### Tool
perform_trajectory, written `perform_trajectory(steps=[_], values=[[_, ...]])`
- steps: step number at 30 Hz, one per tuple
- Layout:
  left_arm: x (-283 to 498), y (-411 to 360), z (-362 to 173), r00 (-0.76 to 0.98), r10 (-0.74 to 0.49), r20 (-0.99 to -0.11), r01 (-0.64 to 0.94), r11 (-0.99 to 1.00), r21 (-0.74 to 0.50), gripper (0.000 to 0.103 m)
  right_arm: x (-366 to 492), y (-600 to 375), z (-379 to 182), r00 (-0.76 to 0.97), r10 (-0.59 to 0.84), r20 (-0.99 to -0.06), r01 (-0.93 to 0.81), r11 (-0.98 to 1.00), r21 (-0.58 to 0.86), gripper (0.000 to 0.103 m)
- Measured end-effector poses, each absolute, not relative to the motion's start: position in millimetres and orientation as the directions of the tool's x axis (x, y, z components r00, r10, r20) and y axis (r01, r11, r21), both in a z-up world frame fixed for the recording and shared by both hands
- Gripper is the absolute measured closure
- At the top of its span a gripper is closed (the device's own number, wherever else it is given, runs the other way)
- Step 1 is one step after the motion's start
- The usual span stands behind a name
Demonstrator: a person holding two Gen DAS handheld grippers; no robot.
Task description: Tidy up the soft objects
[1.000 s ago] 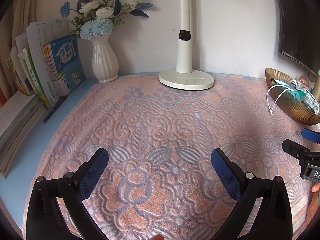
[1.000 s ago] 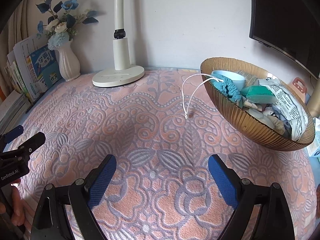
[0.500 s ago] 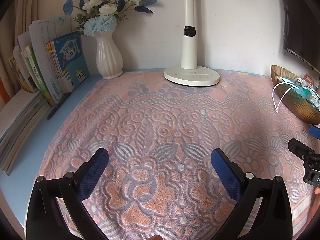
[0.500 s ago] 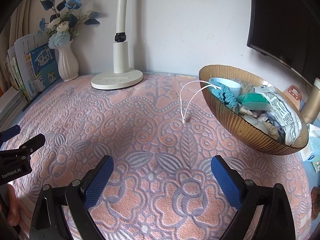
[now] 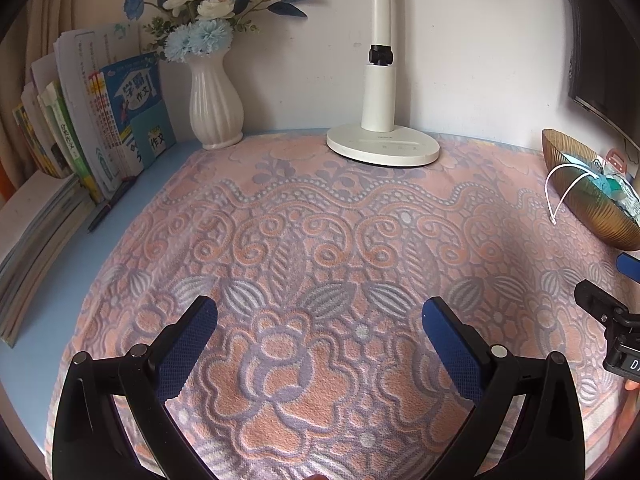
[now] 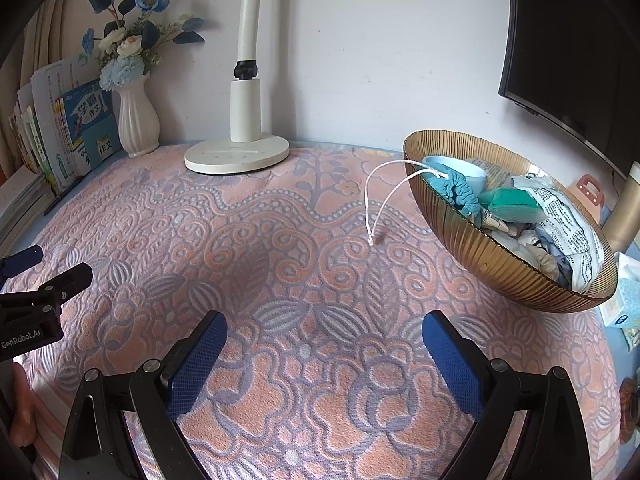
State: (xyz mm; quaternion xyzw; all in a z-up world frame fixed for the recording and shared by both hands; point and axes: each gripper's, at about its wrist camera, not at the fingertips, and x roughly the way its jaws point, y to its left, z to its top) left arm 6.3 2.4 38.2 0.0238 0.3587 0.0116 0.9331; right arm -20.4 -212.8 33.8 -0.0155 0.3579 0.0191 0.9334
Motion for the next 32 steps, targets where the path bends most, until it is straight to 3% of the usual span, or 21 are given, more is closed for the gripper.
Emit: perform_trajectory(steps=[32], values=[[18.9, 14.3, 32.9, 0.707, 0.02, -0.707, -0.018, 1.0, 0.01, 0.0, -16.6, -212.7, 30.5, 0.727, 0.027, -0.686, -0.057, 0.998, -0.021, 0.005]])
